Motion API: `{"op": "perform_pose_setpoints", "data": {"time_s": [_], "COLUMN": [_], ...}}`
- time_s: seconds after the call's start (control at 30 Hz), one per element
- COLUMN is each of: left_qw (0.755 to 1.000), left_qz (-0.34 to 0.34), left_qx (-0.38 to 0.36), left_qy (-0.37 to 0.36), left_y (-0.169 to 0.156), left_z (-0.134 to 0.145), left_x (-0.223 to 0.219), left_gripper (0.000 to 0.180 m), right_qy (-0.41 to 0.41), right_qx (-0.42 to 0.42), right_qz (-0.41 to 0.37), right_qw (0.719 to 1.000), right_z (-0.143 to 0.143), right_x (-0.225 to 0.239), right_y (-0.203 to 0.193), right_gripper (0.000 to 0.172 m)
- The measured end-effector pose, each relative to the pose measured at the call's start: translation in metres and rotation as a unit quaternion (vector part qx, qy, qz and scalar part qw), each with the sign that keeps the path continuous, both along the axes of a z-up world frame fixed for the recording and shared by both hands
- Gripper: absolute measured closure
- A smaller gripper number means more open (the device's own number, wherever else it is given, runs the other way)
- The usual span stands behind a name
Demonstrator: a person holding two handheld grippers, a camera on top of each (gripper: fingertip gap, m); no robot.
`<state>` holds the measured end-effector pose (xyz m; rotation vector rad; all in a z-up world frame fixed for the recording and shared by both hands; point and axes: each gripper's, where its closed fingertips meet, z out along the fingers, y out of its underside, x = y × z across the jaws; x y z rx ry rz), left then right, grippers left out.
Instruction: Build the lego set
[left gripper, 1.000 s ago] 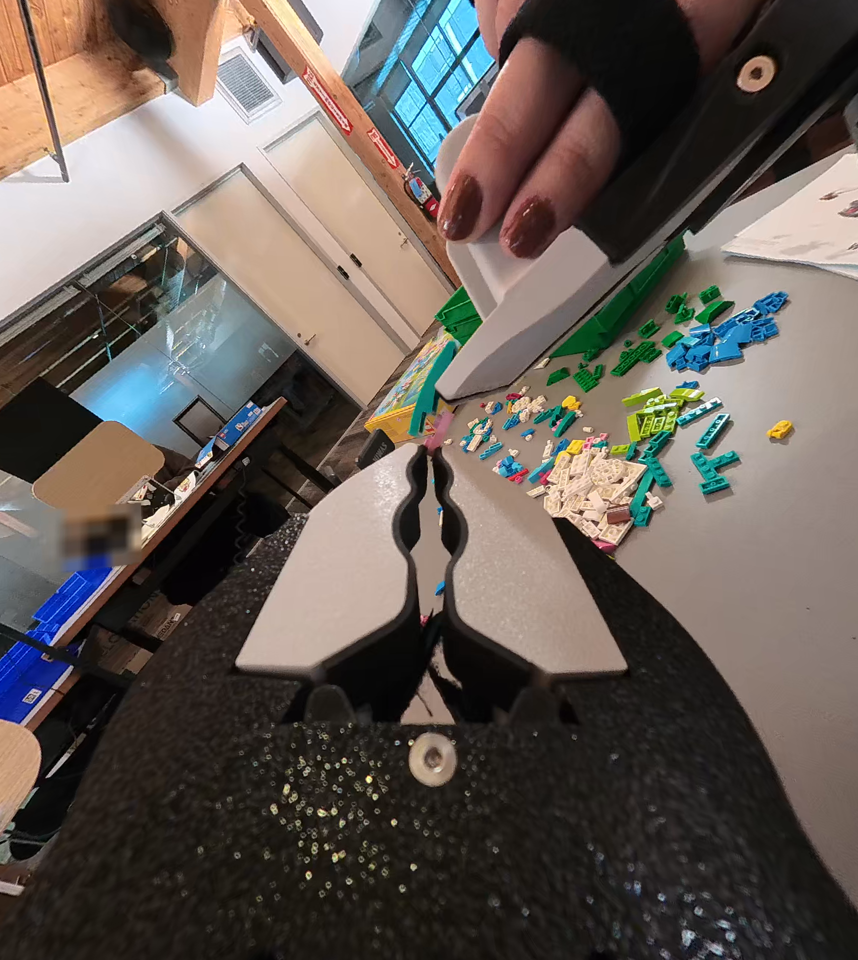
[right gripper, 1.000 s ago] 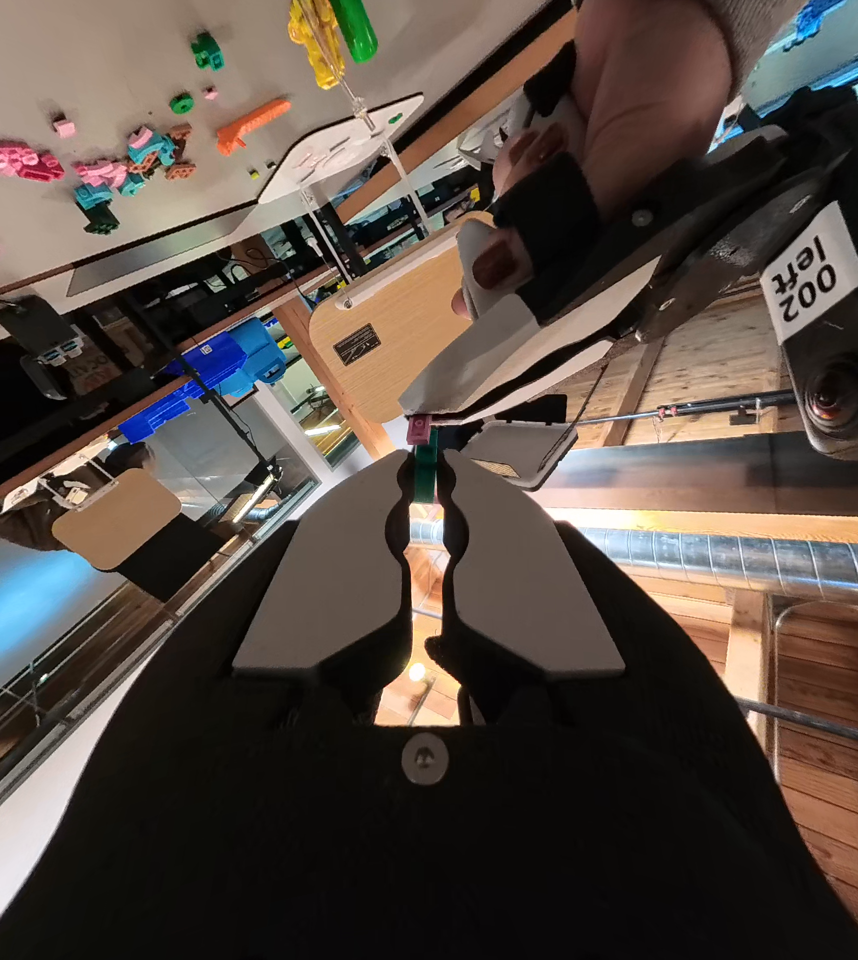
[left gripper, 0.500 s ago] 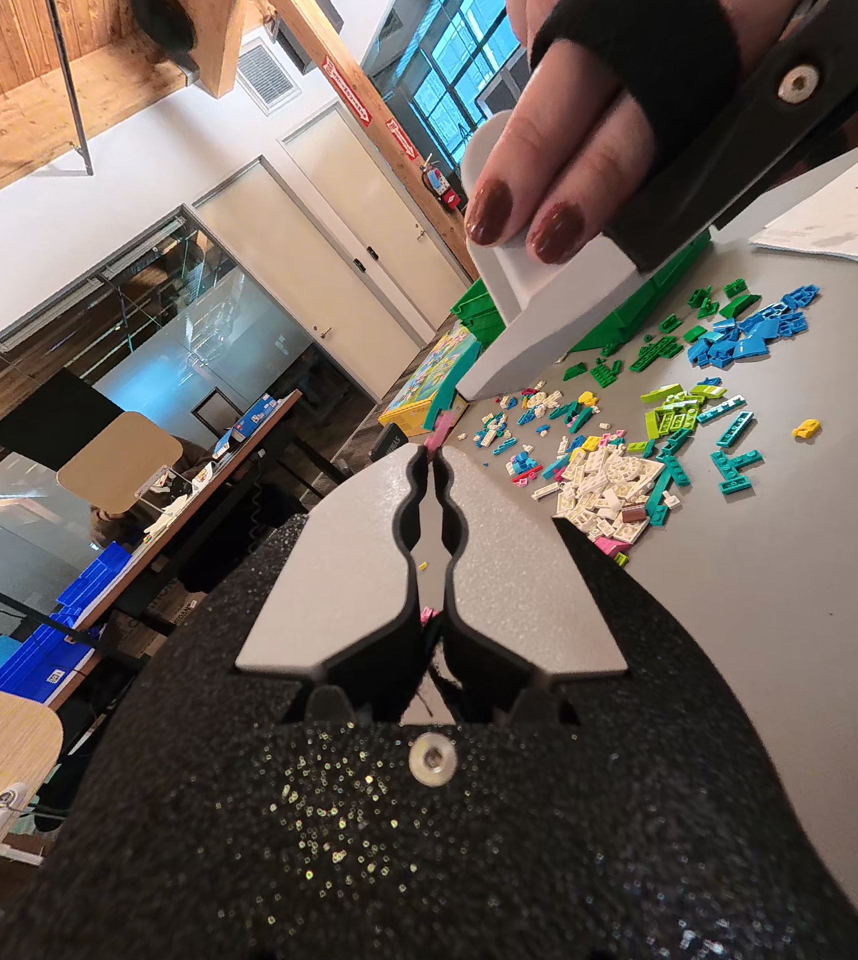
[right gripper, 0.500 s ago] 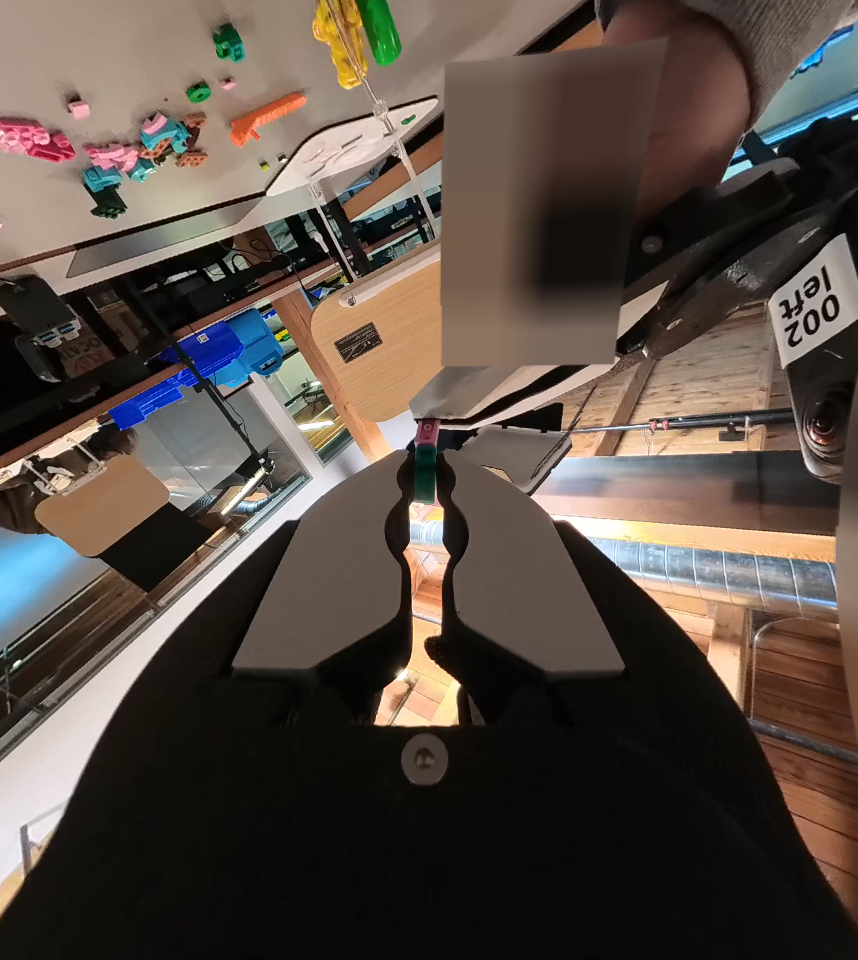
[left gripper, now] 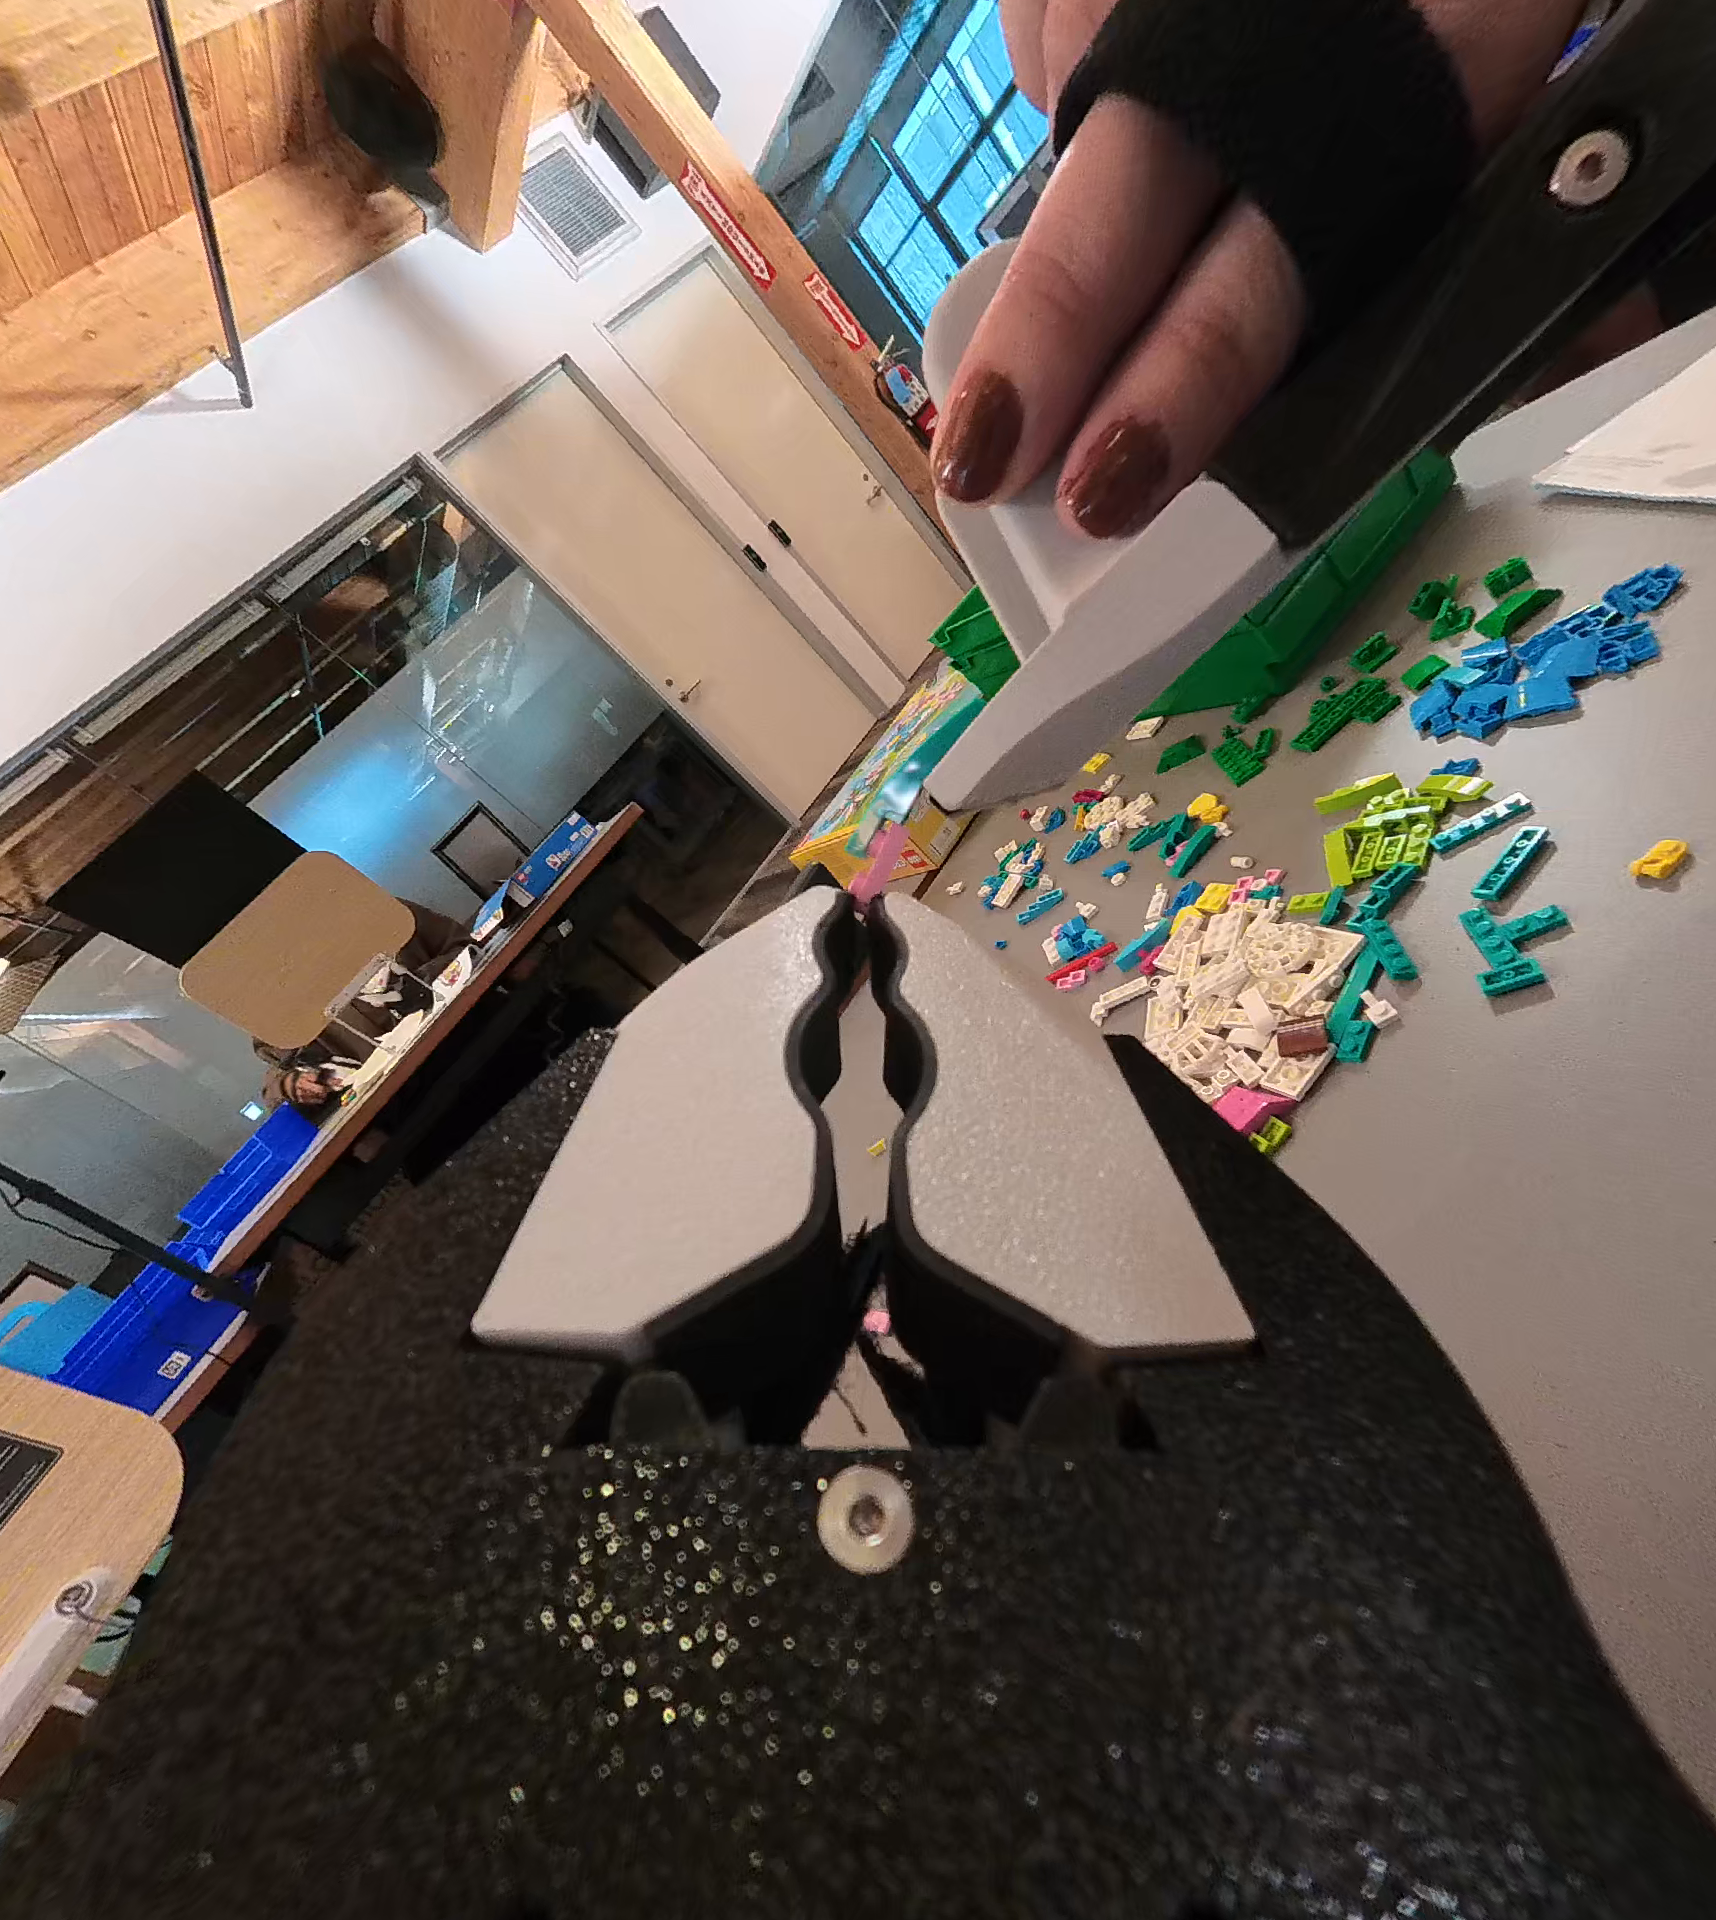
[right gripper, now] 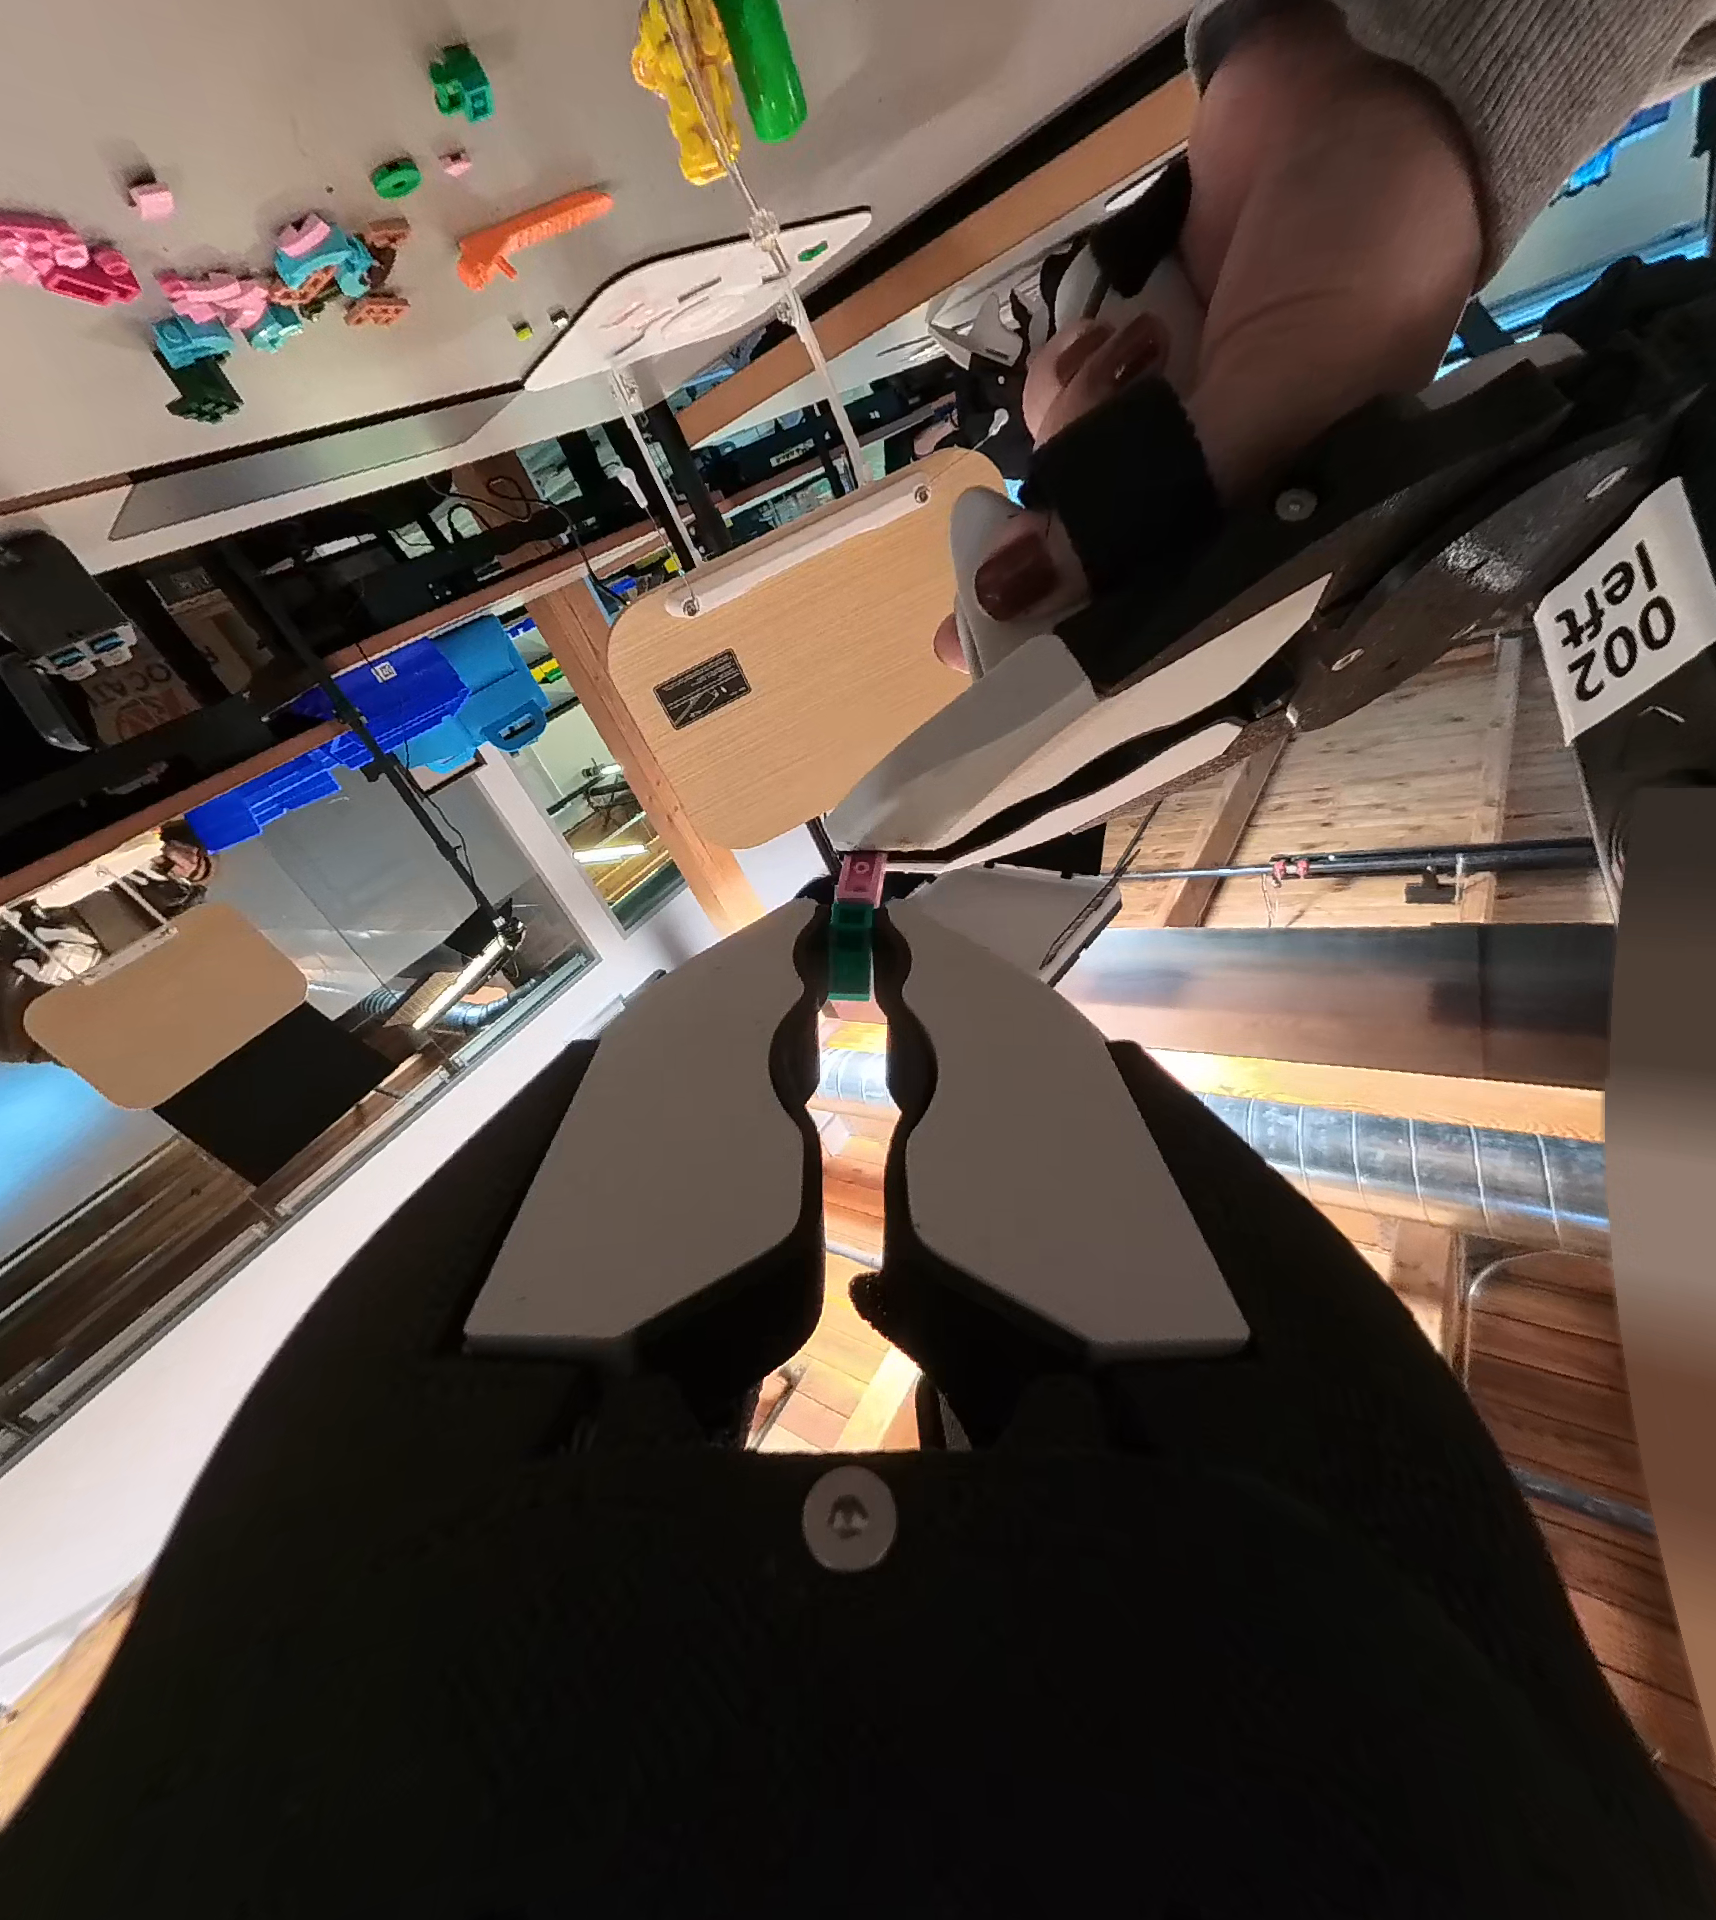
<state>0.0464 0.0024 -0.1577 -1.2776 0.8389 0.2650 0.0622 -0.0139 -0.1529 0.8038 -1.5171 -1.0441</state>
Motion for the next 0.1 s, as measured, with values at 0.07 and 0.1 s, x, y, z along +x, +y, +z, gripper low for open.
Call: {"op": "perform_pose_setpoints", "data": {"time_s": [0.07,0.1], "left_qw": [1.0,1.0], "left_qz": [0.001,0.002], "left_qx": [0.004,0.007], "left_qy": [0.003,0.006], "left_y": [-0.0001,-0.0002], "left_z": [0.0,0.0], "left_x": [0.0001,0.0001], "left_gripper": [0.178,0.179], "right_qy": [-0.001,-0.002], "right_qx": [0.0,0.0], "right_qz": [0.0,-0.001], "right_qw": [1.0,1.0], "right_z": [-0.0001,-0.0001], "right_x": [0.0002,0.0004], "right_y": [0.0001,0.0001], "right_gripper": [0.167,0.167]}}
